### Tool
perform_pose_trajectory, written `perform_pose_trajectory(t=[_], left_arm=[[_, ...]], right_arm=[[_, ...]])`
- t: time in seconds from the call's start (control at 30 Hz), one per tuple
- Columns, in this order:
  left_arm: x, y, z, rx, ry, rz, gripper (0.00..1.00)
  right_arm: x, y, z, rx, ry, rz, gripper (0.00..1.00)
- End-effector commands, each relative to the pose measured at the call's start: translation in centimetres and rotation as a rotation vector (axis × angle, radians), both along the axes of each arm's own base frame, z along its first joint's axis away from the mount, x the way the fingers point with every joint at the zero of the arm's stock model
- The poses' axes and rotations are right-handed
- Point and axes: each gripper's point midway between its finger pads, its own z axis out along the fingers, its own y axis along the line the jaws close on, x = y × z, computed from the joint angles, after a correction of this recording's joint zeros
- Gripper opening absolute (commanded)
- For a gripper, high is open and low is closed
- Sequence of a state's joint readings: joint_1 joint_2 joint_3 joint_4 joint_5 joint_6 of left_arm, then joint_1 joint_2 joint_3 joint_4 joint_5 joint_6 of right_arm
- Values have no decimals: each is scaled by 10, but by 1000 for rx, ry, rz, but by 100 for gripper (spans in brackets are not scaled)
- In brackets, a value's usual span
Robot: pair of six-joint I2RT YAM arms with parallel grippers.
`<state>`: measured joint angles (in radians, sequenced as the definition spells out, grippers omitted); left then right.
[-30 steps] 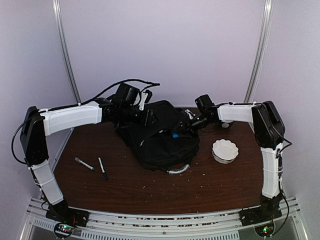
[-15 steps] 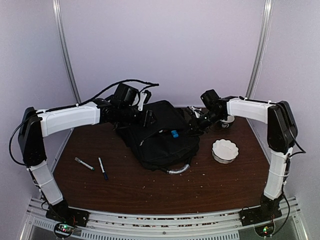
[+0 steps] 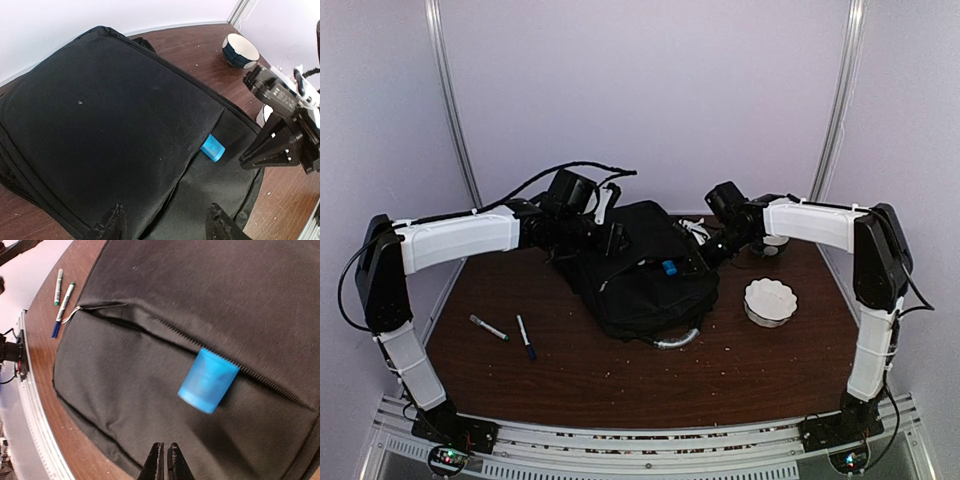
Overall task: Pack the student bag
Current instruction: Place the pen in the upper front pocket of the bag, then adjust the pen in the upper front pocket of the bag.
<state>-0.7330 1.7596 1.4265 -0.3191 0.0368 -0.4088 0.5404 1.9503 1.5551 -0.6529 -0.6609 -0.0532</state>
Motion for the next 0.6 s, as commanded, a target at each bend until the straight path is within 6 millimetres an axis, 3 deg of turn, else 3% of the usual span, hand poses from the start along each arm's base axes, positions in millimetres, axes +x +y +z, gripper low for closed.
perform_pose_trajectory(t=[0.0,0.23,0.57], left_arm=[[-5,5,11,0,-28,-4,56],[-7,10,11,11,-33,11,56],[-8,14,8,13,-27,22,56]], right_arm=[[29,6,-7,-59,-119,1,5],[52,13,-14,-98,-196,-10,5],[87,28,7,-90,-425,-56,6]])
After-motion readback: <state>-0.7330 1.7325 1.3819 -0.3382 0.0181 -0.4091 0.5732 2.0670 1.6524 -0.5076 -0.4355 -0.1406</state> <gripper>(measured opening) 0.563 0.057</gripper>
